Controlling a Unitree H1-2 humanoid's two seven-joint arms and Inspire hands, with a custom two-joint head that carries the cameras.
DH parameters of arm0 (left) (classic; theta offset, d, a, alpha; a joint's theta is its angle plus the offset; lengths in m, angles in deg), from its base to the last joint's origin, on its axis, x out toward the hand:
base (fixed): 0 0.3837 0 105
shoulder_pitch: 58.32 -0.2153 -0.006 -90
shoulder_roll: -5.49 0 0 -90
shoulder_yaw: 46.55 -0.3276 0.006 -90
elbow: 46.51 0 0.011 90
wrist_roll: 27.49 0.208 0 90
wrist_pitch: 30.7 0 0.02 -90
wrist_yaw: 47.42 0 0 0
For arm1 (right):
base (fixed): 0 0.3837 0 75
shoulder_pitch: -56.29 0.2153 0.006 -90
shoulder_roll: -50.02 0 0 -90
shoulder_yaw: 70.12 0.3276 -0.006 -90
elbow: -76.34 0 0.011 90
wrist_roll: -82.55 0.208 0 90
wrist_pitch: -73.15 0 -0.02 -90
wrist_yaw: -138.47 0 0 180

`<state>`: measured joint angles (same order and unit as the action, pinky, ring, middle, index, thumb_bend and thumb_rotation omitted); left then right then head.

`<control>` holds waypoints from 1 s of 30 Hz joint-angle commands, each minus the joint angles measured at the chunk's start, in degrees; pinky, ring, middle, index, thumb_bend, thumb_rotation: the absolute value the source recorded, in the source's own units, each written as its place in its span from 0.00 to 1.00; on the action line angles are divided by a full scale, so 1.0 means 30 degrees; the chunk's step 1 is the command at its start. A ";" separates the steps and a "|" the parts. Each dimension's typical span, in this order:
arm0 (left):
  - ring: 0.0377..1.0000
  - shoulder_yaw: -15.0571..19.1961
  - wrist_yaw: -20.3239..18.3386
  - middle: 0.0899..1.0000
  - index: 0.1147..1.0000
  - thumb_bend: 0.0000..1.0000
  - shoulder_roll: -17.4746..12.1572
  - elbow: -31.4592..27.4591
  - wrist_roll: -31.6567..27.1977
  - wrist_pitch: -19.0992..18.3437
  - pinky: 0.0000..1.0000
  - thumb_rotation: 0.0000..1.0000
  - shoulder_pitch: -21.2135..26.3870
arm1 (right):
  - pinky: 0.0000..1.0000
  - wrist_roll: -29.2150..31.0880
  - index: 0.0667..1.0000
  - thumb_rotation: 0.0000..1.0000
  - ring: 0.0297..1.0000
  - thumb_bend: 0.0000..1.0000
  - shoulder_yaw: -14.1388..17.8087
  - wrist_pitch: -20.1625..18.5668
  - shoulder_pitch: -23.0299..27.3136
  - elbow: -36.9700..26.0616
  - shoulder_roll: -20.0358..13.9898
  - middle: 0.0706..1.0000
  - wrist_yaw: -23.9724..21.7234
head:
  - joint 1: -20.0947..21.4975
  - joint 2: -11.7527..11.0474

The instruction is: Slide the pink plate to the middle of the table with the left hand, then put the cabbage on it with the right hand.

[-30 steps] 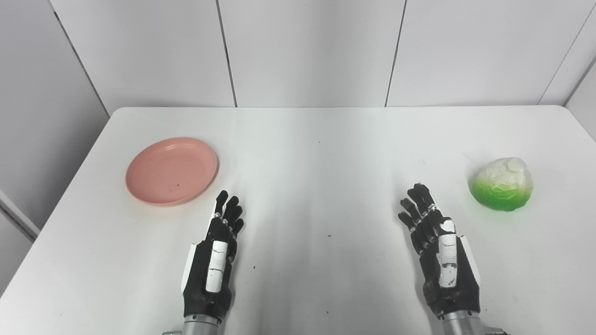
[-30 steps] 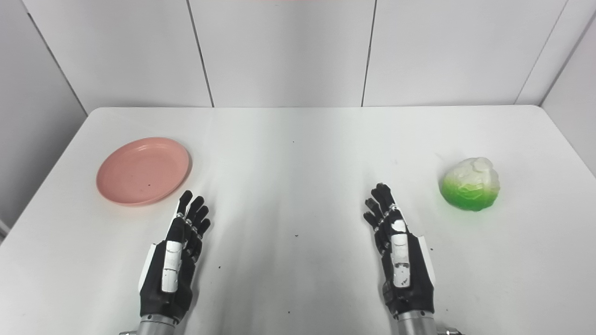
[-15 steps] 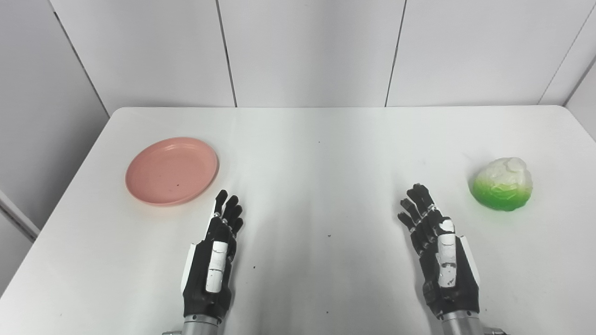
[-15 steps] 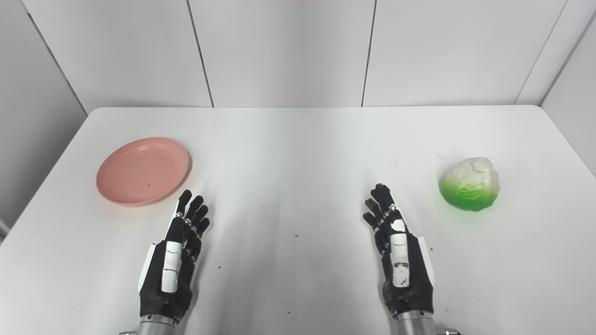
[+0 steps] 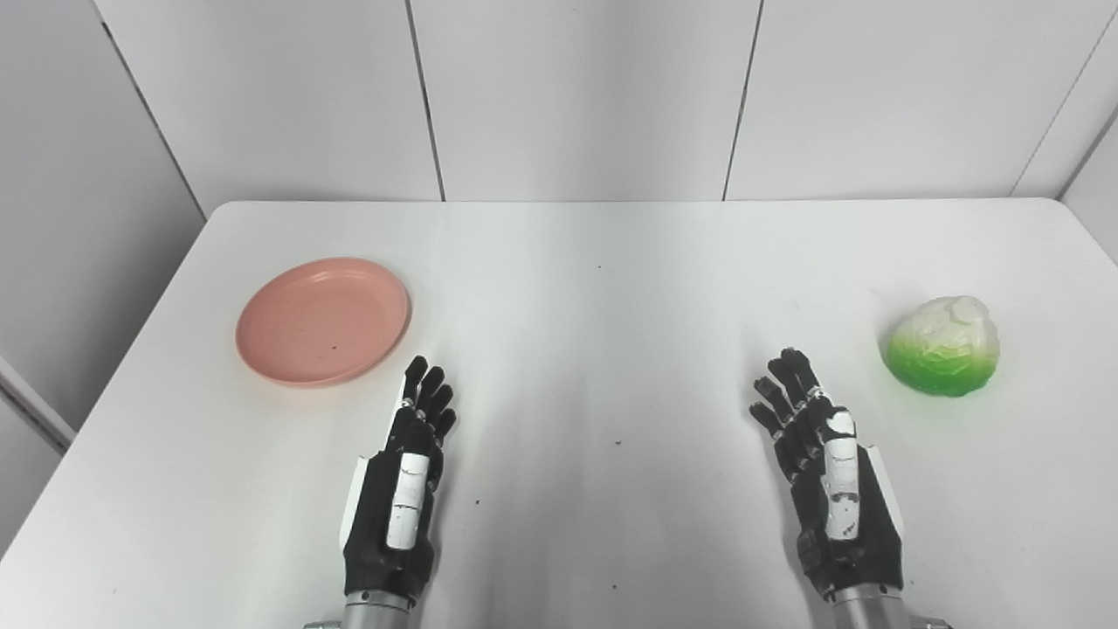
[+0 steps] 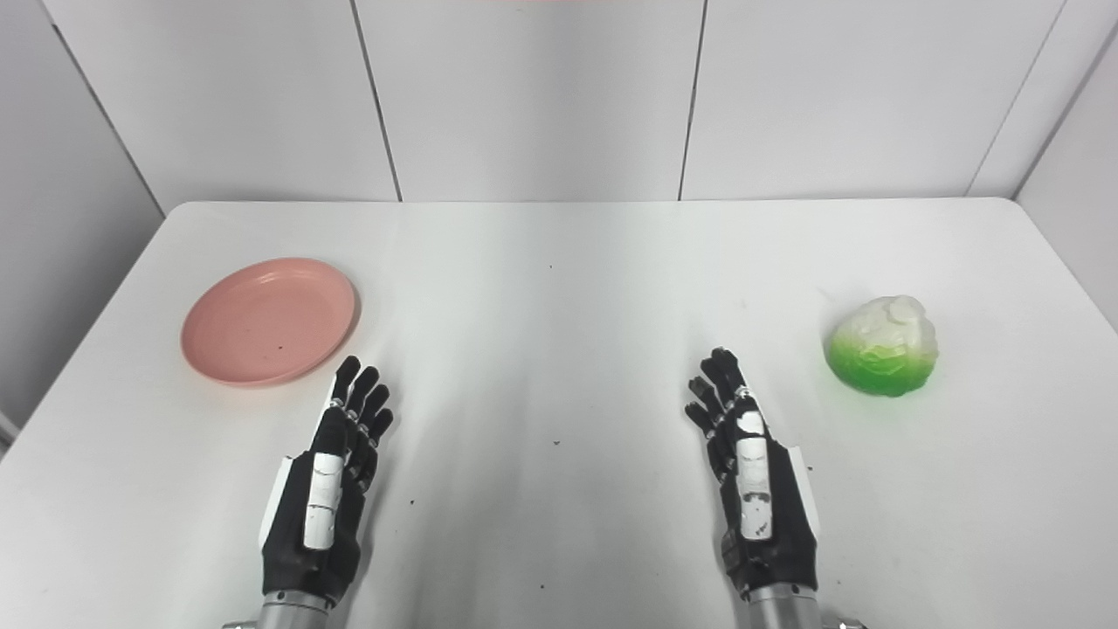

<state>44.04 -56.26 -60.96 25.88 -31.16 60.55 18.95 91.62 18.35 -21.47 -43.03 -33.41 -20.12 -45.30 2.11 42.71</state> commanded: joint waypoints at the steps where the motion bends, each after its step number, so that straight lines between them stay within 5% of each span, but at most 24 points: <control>1: 0.98 -0.0030 0.0055 1.00 1.00 0.90 -0.0883 -0.0727 -0.0116 0.0586 1.00 0.87 -0.1133 | 0.94 0.0711 0.97 1.00 0.92 0.86 0.0177 -0.0840 -0.2688 -0.1239 -0.0036 0.94 0.0169 | -0.0098 0.0097; 8: 0.98 -0.0026 0.0154 1.00 1.00 0.89 -0.0756 -0.0838 -0.0316 0.0446 1.00 0.85 -0.1152 | 0.95 0.0704 0.96 1.00 0.93 0.85 0.0112 -0.1356 -0.2686 -0.1564 -0.0106 0.94 0.0451 | 0.0056 0.0032; 26: 0.98 0.0074 0.0580 1.00 1.00 0.88 -0.0356 -0.0043 -0.1568 0.0521 1.00 0.83 -0.1247 | 0.93 0.0497 0.95 1.00 0.93 0.84 0.0167 -0.0343 -0.2712 -0.0384 -0.0399 0.94 0.0194 | -0.0428 -0.1198; 30: 0.98 0.0022 0.0679 0.99 1.00 0.88 -0.0155 0.0494 -0.1662 0.0652 1.00 0.82 -0.1464 | 0.92 0.0426 0.95 1.00 0.93 0.84 0.0261 0.0457 -0.2878 0.0339 -0.0495 0.94 -0.0010 | -0.1041 -0.2694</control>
<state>44.33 -54.60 -60.60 27.40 -35.47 60.51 18.91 92.98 18.93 -24.89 -43.05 -31.94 -20.25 -44.27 -0.78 34.92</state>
